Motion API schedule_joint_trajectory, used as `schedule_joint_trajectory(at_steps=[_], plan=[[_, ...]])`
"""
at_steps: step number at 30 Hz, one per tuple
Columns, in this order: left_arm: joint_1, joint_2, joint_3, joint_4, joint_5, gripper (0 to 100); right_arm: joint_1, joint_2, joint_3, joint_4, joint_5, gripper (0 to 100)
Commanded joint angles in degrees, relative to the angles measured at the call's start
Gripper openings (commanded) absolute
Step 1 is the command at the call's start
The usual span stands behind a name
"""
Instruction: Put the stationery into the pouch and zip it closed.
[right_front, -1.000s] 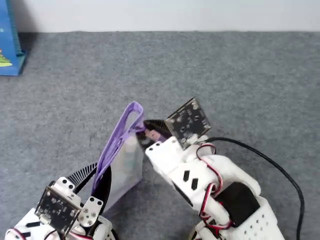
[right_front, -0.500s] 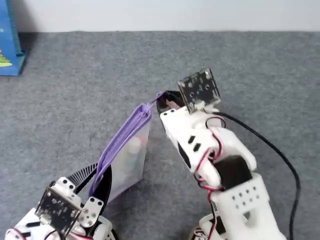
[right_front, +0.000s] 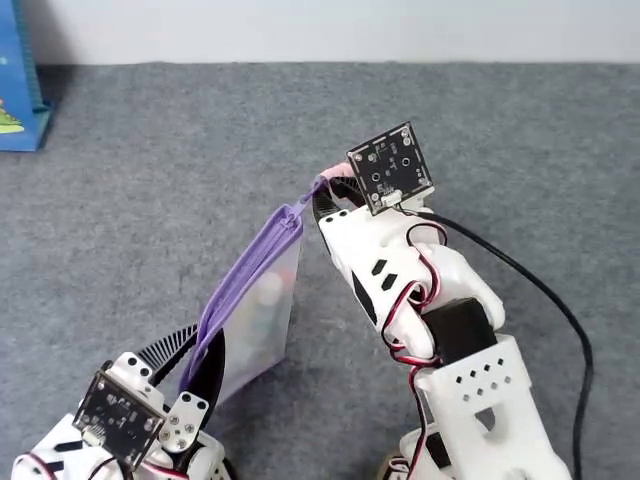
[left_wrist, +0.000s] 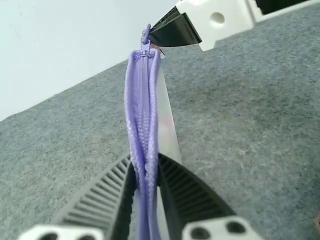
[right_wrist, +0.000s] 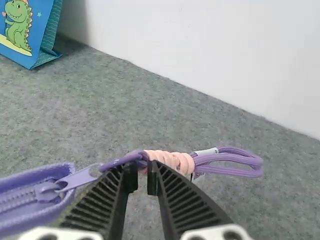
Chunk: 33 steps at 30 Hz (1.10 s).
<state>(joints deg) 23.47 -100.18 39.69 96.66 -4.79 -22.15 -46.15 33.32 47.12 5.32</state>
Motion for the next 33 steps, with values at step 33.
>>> schedule_joint_trajectory(at_steps=[33], plan=[[-40.18, 0.09, 6.37, -34.73, 6.51, 32, 0.84, -13.14, -11.60, 26.77, -4.13, 19.2]])
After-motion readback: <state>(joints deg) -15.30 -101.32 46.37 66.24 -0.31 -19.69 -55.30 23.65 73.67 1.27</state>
